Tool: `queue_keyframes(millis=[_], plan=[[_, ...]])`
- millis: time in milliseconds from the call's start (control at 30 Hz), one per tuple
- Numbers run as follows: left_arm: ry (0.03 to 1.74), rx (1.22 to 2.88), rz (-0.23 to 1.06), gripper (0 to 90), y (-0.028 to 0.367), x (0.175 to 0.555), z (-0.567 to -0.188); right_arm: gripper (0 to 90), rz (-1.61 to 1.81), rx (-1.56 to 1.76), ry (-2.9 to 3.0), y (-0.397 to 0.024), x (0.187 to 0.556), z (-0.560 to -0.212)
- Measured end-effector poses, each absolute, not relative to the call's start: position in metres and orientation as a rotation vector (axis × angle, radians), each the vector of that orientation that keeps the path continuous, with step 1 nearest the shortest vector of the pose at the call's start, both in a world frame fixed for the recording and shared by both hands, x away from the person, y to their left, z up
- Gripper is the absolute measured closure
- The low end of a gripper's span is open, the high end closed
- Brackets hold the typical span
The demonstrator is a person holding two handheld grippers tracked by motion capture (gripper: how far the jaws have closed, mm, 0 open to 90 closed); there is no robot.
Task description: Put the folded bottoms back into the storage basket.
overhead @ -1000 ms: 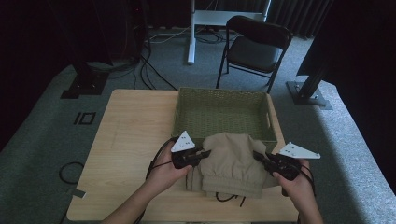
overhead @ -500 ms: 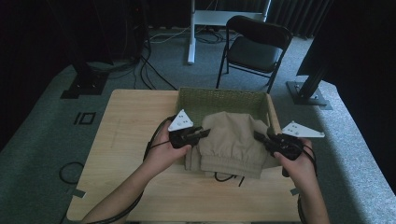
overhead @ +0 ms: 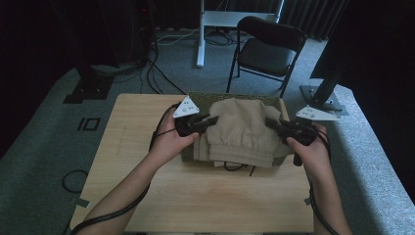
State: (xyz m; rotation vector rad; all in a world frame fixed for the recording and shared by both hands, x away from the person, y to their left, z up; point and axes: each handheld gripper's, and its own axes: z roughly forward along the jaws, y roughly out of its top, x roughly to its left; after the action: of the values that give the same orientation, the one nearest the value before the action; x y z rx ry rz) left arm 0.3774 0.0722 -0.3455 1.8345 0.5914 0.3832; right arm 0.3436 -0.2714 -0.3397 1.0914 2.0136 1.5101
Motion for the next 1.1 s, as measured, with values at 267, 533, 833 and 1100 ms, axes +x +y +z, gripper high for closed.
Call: queue_keyframes(millis=[267, 533, 833, 1100], plan=[[0.627, 1.781, 0.389, 81.9, 0.075, 0.403, -0.331, 82.3, 1.556, 1.130, 1.976, -0.271, 0.372, -0.325], [0.653, 1.760, 0.419, 82.0, 0.075, 0.425, -0.326, 82.3, 1.562, 1.140, 1.964, -0.270, 0.393, -0.317], [0.702, 1.766, 0.438, 82.0, 0.069, 0.455, -0.337, 82.3, 1.539, 1.198, 1.951, -0.272, 0.418, -0.329], [0.770, 1.808, 0.428, 82.0, 0.058, 0.480, -0.366, 82.2, 1.494, 1.279, 1.963, -0.274, 0.448, -0.359]])
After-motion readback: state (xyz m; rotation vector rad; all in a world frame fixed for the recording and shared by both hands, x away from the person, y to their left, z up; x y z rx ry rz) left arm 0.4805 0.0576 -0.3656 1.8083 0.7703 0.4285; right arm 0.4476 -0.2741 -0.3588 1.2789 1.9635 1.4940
